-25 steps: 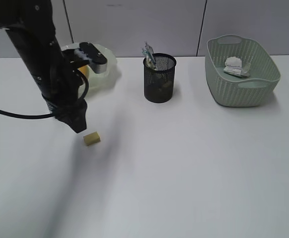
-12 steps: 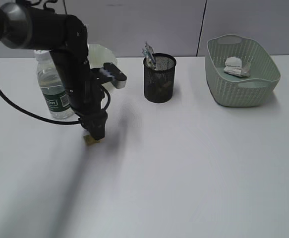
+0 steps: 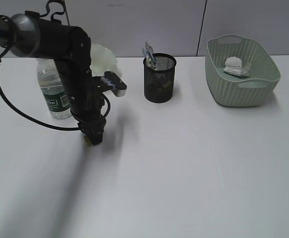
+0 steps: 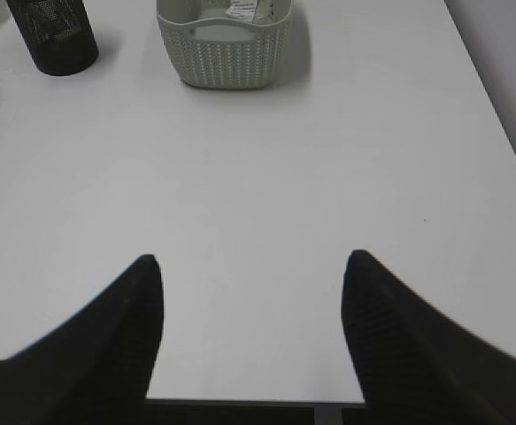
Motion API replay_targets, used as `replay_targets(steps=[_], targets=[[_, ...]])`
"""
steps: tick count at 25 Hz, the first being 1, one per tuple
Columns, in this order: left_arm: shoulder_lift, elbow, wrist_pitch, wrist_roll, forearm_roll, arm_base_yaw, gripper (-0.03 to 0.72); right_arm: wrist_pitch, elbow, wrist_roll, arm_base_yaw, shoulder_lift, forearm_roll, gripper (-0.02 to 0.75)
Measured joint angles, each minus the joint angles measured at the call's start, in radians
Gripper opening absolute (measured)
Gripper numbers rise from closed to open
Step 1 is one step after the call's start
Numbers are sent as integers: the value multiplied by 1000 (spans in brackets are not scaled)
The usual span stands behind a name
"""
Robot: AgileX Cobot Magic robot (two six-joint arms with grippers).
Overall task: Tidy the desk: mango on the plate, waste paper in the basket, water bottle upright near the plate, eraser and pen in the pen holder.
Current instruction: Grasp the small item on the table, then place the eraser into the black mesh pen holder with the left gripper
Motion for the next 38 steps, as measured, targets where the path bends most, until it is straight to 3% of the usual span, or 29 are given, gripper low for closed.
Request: replay_targets(steps=[8,18,27,33,38], targets=[[8,-7,-3,0,15,0,205,0,0,0,0,0,0,502],[-14,-2,62,0,4,-18,204,-1,0,0,0,0,0,502],[-222,-24,127,-30,-118,-60,203,-1,0,0,0,0,0,502],[-288,-82,-139,-30,-220,-66,203,-1,0,0,0,0,0,502],[-286,-86,-501,-30,-359,-68,203,-1,0,0,0,0,0,502]])
